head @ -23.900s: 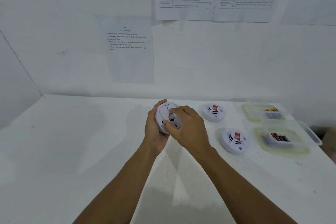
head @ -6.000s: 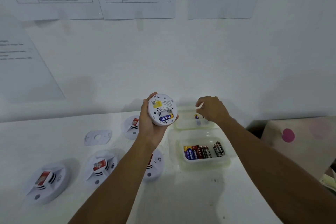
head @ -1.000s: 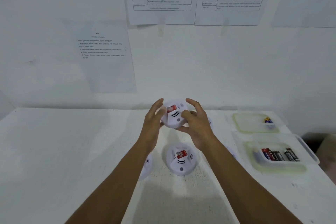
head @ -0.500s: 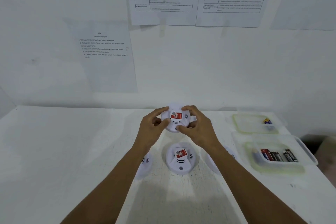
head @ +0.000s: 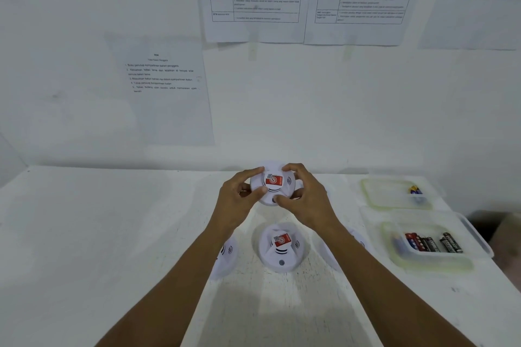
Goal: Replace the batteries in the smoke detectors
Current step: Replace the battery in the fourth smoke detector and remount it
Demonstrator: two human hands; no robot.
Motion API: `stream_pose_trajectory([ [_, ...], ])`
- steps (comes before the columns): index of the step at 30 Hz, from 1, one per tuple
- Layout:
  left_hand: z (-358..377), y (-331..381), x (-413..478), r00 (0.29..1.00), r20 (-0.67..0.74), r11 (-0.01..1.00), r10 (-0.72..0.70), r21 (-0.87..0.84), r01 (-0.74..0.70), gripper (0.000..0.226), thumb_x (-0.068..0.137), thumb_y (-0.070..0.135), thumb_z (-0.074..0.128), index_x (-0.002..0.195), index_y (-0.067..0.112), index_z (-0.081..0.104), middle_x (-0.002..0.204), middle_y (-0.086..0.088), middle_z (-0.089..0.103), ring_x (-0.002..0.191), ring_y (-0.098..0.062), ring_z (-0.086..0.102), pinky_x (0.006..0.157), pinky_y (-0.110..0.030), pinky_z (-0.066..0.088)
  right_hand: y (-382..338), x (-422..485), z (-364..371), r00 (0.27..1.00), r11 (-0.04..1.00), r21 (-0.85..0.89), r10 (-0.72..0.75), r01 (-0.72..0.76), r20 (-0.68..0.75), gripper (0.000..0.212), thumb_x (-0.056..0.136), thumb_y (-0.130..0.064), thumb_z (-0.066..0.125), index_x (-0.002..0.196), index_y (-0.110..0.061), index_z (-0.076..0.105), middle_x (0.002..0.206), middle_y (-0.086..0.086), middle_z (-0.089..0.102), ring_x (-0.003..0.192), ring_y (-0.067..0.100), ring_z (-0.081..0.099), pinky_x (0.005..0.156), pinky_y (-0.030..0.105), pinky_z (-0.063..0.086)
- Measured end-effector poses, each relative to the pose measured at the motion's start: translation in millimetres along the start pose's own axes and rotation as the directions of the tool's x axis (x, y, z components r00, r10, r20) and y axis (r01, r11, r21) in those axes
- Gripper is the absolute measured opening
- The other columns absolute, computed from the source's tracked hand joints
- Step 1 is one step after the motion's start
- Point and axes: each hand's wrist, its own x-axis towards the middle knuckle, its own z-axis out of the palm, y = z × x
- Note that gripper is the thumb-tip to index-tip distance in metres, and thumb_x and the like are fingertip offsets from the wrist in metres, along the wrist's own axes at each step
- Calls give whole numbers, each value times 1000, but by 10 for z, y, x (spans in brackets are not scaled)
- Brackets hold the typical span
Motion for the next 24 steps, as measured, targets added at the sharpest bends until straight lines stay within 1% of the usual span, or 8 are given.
stream_pose_trajectory([
  [2,6,-5,-1,1000,-2,1000,-3,-11,2,39,84,16,75,122,23,66,109,-1,72,85,-13,71,74,-21,55,18,4,11,1000,1000,-4,-10,10,0,54,74,-17,81,118,-26,51,117,0,61,82,17,65,62,8,48],
  [6,10,-12,6,1000,-4,1000,6,-6,-6,39,85,14,74,122,21,66,111,0,72,87,-12,71,73,-20,55,46,13,15,1000,1000,7,-21,21,-4,54,74,-16,81,118,-28,51,118,0,60,90,18,65,65,10,51],
  [10,8,-13,15,1000,-9,1000,10,-12,-10,39,85,13,74,123,20,66,112,1,71,89,-11,71,73,-19,54,64,33,24,1000,1000,3,-28,28,-5,55,74,-18,81,118,-28,51,118,-2,60,93,19,64,66,11,52],
  [14,1,-35,17,1000,-15,1000,13,-1,-13,39,86,13,74,123,21,66,111,2,72,90,-14,71,76,-23,57,85,33,40,999,999,1,-32,32,-7,56,74,-19,81,120,-28,51,118,-2,59,97,17,64,70,17,56],
  [16,-1,-40,22,1000,-17,1000,14,1,-14,39,85,14,74,123,21,66,111,2,72,91,-13,71,77,-23,57,82,35,40,1000,1000,2,-29,29,-3,56,74,-19,81,120,-28,50,119,-2,59,96,18,64,69,18,56],
  [21,-16,-27,18,1000,-17,1000,17,-15,-17,37,86,16,74,121,24,66,110,4,72,92,-12,71,77,-22,56,63,34,39,1000,1000,-7,-29,29,5,52,77,-21,79,120,-30,50,119,-4,59,96,18,64,67,11,53],
  [23,-26,-19,22,1000,-11,1000,16,-24,-16,37,85,16,74,119,26,66,109,5,72,93,-13,71,79,-24,57,47,35,8,1000,1000,9,3,-4,13,45,83,-22,76,121,-29,52,118,-4,60,91,17,66,67,12,53],
  [24,-30,-17,24,1000,-7,1000,13,-24,-13,36,85,15,74,118,28,66,108,7,72,93,-13,71,79,-24,57,42,35,-17,999,999,30,25,-26,21,41,85,-22,73,121,-28,54,117,-5,62,87,17,67,67,14,54],
])
